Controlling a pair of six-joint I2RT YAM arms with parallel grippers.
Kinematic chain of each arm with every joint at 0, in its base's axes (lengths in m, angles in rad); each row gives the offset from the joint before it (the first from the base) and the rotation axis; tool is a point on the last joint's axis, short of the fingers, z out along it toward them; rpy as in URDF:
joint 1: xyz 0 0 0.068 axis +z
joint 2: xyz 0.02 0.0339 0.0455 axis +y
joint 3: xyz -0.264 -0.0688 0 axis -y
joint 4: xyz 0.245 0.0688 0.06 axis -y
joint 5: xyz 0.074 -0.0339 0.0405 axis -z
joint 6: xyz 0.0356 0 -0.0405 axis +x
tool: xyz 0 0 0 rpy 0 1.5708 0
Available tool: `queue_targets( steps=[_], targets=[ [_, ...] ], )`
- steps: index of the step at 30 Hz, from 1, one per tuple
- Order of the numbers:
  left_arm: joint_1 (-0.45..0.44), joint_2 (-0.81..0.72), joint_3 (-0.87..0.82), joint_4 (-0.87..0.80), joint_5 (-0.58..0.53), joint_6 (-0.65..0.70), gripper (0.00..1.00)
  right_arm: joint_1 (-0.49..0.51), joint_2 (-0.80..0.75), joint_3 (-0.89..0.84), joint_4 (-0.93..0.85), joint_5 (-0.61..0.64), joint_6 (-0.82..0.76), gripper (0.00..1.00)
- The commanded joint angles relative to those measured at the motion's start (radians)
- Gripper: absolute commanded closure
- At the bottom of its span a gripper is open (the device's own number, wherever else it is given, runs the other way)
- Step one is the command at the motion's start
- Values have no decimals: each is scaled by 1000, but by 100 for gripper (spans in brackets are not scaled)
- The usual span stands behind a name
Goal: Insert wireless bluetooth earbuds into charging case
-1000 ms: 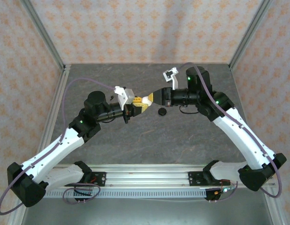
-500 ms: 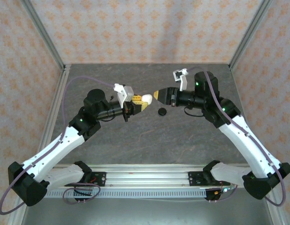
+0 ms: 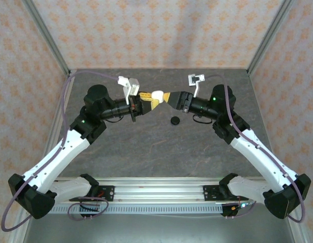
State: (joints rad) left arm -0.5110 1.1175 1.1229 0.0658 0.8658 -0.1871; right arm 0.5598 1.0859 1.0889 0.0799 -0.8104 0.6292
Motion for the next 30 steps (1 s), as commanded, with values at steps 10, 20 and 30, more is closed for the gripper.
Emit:
queue_targets(
  steps=[10, 20, 30],
  targets=[
    [-12, 72, 98, -50, 121, -90, 100, 8, 2, -11, 186, -78, 46, 39],
    [-7, 93, 121, -42, 130, -132, 100, 8, 21, -19, 187, -96, 61, 49],
    [0, 92, 115, -32, 113, -139, 100, 8, 26, -30, 175, -78, 66, 74]
  ],
)
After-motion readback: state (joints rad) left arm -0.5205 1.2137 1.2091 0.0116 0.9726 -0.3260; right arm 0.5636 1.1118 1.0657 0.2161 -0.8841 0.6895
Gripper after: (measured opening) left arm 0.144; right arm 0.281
